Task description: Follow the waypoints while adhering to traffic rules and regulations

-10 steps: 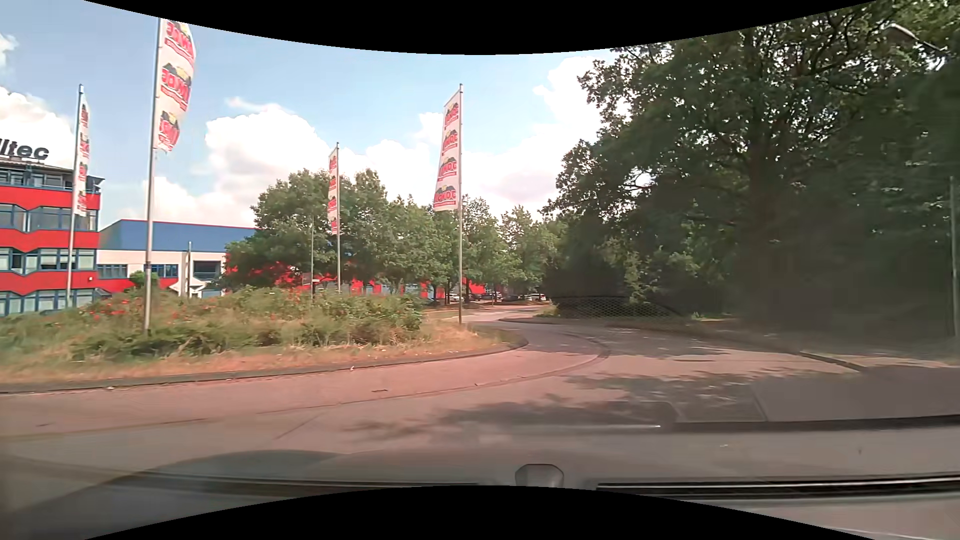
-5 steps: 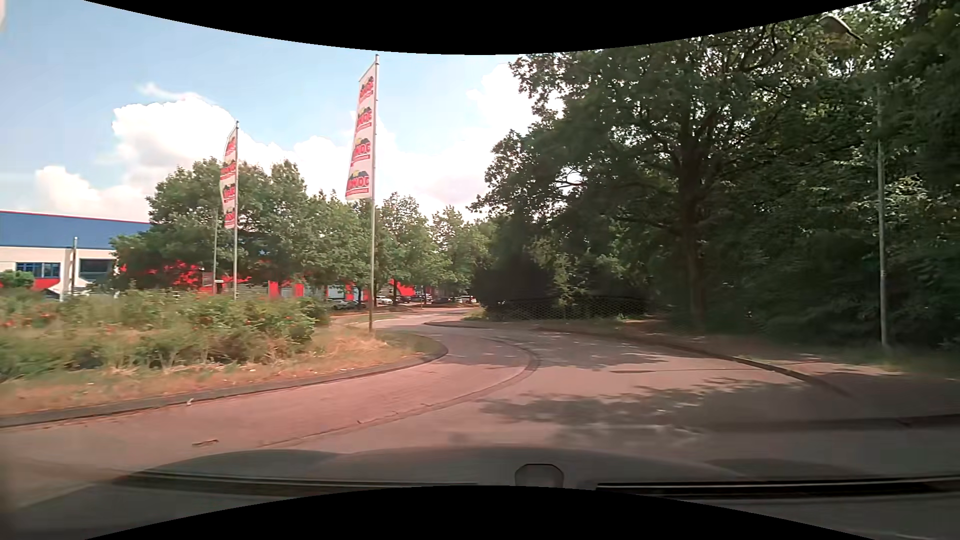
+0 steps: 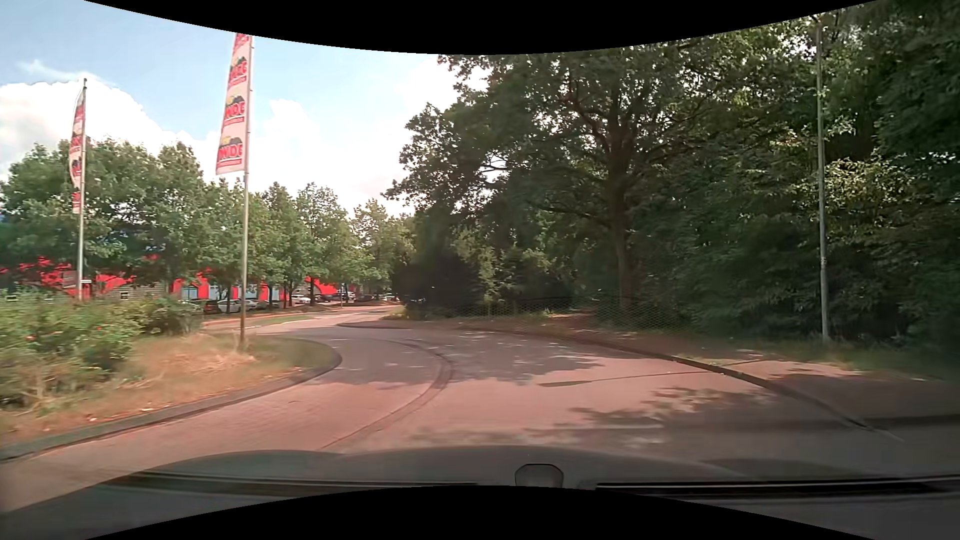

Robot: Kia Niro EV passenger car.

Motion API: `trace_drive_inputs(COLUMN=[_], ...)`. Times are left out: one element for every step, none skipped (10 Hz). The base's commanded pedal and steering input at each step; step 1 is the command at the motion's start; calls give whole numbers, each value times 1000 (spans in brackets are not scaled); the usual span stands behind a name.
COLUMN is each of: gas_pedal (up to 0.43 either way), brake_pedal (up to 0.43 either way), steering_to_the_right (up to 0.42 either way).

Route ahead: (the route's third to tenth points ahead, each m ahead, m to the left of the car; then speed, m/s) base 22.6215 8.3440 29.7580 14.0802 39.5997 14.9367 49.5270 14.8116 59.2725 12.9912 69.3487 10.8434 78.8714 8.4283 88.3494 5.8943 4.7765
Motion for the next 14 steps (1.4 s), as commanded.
trace_drive_inputs(gas_pedal=[150,110,98,79,79,79,79,67,59,59,59,59,59,59], brake_pedal=[0,0,0,0,0,0,0,0,0,0,0,0,0,0], steering_to_the_right=[196,165,139,106,79,49,21,-6,-45,-80,-100,-110,-111,-114])
